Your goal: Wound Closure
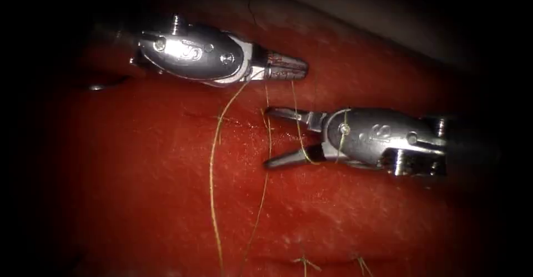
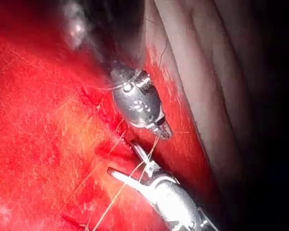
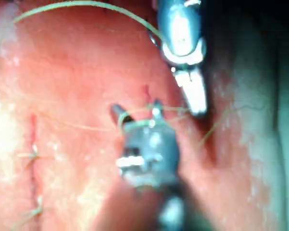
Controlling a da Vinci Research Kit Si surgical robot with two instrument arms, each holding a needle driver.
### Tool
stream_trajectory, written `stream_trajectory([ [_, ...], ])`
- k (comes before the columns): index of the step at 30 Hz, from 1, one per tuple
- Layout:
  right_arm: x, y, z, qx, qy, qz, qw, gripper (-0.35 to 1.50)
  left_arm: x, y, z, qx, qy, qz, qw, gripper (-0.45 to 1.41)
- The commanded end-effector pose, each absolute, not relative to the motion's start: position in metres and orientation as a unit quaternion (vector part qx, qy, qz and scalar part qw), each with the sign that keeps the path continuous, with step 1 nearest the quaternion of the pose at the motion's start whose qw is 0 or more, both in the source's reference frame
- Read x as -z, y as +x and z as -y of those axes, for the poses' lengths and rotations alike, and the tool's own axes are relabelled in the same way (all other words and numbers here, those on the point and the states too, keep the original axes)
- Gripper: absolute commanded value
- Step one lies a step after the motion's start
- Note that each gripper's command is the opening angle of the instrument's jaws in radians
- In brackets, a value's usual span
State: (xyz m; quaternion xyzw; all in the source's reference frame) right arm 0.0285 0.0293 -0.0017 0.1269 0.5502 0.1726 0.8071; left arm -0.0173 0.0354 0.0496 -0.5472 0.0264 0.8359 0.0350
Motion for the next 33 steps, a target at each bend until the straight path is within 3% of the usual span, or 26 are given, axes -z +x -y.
stream_trajectory([
  [1,0.0013,0.0291,-0.0295,-0.17,0.125,-0.561,0.801,0.74,-0.0507,-0.0177,-0.0354,-0.835,-0.549,-0.023,0.033,-0.35],
  [9,0.0009,0.0287,-0.03,-0.215,0.121,-0.627,0.739,0.66,-0.0524,-0.0187,-0.0334,-0.832,-0.554,-0.005,0.028,-0.35],
  [16,0.0003,0.024,-0.0321,-0.323,0.073,-0.649,0.685,0.61,-0.0529,-0.0185,-0.0306,-0.83,-0.556,0.013,0.03,-0.35],
  [20,-0.0005,0.0218,-0.0329,-0.39,0.051,-0.631,0.668,0.63,-0.0525,-0.0191,-0.0281,-0.831,-0.556,0.015,0.027,-0.35],
  [33,-0.0054,0.0217,-0.031,-0.531,0.078,-0.54,0.648,0.61,-0.0508,-0.02,-0.0266,-0.832,-0.554,0.021,0.019,-0.35],
])
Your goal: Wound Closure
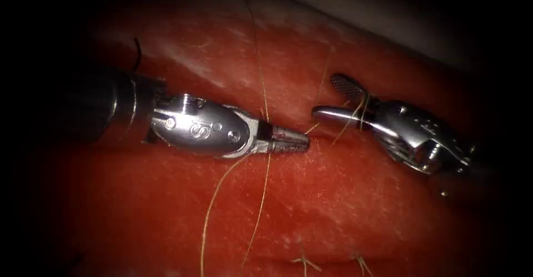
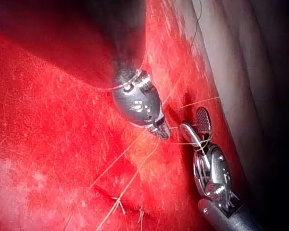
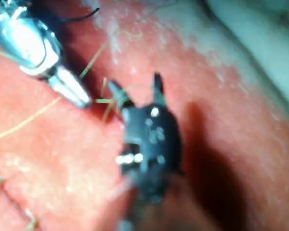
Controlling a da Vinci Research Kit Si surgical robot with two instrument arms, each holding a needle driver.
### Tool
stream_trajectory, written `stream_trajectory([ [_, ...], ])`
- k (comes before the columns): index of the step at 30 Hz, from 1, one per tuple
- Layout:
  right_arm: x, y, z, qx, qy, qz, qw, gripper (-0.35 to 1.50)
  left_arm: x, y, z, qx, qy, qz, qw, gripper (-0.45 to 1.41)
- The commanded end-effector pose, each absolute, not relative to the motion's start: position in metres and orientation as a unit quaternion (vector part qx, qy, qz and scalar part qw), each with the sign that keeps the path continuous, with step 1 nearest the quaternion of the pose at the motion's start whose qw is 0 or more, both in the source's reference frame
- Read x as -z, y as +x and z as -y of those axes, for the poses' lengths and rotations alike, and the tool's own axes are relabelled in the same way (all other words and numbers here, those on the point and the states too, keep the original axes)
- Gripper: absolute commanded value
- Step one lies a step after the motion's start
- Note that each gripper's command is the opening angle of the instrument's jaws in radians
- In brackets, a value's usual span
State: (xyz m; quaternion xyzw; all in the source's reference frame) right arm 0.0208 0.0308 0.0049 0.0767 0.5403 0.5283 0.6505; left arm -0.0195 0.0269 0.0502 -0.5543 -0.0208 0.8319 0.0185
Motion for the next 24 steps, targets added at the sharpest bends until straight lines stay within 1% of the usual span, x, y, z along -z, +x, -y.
stream_trajectory([
  [1,-0.0055,0.0217,-0.0311,-0.535,0.077,-0.538,0.647,0.61,-0.0507,-0.02,-0.0266,-0.832,-0.554,0.021,0.019,-0.35],
  [4,-0.006,0.0217,-0.0316,-0.555,0.077,-0.524,0.641,0.63,-0.0508,-0.0202,-0.0267,-0.832,-0.554,0.021,0.02,-0.35],
  [8,-0.0068,0.0219,-0.0325,-0.579,0.074,-0.516,0.627,0.81,-0.0504,-0.0205,-0.0274,-0.832,-0.554,0.021,0.023,-0.35],
  [13,-0.0078,0.0229,-0.0336,-0.592,0.071,-0.514,0.617,0.83,-0.0505,-0.0205,-0.0275,-0.832,-0.554,0.02,0.023,-0.35],
  [14,-0.008,0.0231,-0.0337,-0.592,0.07,-0.514,0.617,0.78,-0.0505,-0.0204,-0.0276,-0.833,-0.553,0.021,0.023,-0.35],
  [15,-0.0081,0.0232,-0.0337,-0.594,0.071,-0.514,0.615,0.68,-0.0505,-0.0204,-0.0276,-0.833,-0.553,0.021,0.023,-0.35],
  [16,-0.0082,0.0235,-0.0337,-0.596,0.081,-0.515,0.611,-0.13,-0.0505,-0.0204,-0.0276,-0.833,-0.553,0.021,0.023,-0.35],
  [17,-0.0082,0.0237,-0.0333,-0.583,0.101,-0.522,0.615,-0.35,-0.0505,-0.0204,-0.0277,-0.832,-0.553,0.021,0.023,-0.35],
  [19,-0.0078,0.0238,-0.0328,-0.574,0.115,-0.523,0.619,-0.35,-0.0505,-0.0201,-0.0282,-0.833,-0.553,0.02,0.024,-0.35],
  [24,-0.0062,0.0239,-0.0314,-0.541,0.097,-0.523,0.651,-0.35,-0.0504,-0.0183,-0.032,-0.833,-0.551,0.018,0.041,-0.35],
])
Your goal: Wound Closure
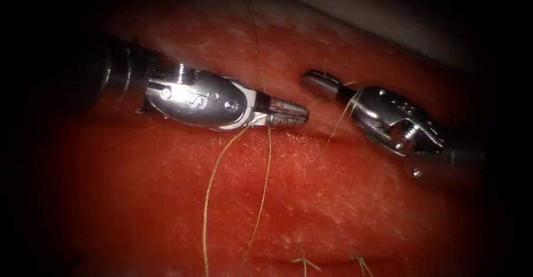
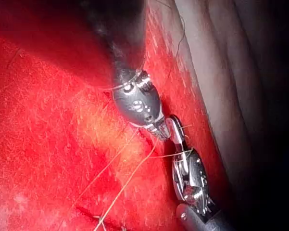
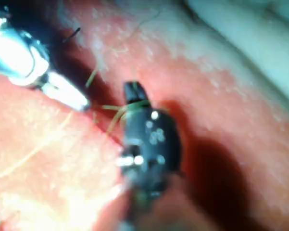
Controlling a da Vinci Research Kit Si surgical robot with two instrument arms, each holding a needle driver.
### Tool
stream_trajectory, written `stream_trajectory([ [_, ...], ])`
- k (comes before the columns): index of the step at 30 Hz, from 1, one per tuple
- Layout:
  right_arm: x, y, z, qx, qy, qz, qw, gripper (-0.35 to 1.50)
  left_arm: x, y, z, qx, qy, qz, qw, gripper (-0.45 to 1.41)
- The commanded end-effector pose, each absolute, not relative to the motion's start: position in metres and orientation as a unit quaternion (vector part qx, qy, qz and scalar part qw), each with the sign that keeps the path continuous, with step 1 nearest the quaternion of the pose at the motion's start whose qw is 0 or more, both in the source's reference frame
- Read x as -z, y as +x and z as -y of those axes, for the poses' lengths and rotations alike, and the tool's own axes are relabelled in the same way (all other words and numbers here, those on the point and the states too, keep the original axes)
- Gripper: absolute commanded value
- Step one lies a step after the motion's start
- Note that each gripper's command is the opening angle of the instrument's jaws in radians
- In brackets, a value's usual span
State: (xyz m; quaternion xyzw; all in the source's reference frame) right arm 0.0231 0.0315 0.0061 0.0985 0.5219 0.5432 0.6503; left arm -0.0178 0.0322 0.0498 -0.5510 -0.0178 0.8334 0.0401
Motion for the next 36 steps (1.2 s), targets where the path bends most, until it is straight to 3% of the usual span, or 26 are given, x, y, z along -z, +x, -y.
stream_trajectory([
  [1,-0.006,0.024,-0.031,-0.539,0.096,-0.523,0.653,-0.35,-0.05,-0.018,-0.033,-0.834,-0.549,0.02,0.042,-0.35],
  [7,-0.005,0.0238,-0.029,-0.522,0.079,-0.518,0.673,-0.35,-0.052,-0.0154,-0.042,-0.86,-0.506,0.026,0.068,-0.35],
  [36,-0.002,0.0241,-0.021,-0.504,0.08,-0.495,0.703,-0.35,-0.065,-0.0171,-0.065,-0.894,-0.433,-0.033,0.114,-0.35],
])
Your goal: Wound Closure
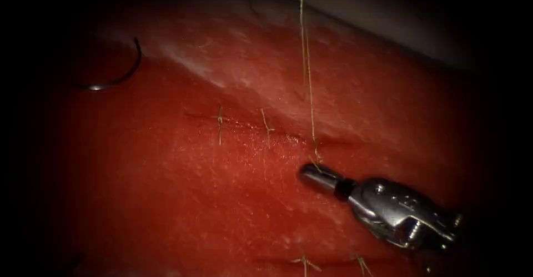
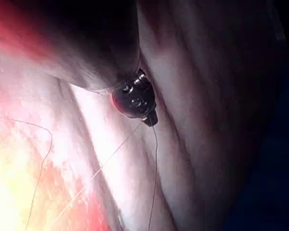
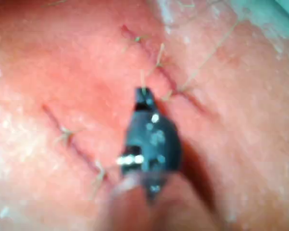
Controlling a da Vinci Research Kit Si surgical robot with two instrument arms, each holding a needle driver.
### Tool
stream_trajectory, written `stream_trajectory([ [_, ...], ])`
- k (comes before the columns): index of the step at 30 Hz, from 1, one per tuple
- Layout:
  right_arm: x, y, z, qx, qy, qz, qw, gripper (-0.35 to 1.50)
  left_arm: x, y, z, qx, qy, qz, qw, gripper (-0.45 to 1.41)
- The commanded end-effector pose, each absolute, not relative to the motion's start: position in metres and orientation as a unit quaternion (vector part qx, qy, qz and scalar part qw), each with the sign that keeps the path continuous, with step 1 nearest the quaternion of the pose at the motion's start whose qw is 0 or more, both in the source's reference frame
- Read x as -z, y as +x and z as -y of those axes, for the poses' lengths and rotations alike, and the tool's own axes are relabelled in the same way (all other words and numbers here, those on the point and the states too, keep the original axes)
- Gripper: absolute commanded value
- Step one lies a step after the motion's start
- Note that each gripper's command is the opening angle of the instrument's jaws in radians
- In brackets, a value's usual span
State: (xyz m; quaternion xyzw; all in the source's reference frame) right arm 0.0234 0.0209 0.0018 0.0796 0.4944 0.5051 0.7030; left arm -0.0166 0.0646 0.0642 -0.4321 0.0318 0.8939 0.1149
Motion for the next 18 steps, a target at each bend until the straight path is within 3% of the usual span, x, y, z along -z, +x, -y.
stream_trajectory([
  [1,-0.002,0.0241,-0.021,-0.504,0.08,-0.495,0.703,-0.35,-0.065,-0.017,-0.065,-0.894,-0.433,-0.035,0.115,-0.35],
  [18,-0.002,0.025,-0.017,-0.488,0.099,-0.482,0.72,-0.35,-0.076,-0.0184,-0.07,-0.897,-0.418,-0.064,0.127,-0.35],
])
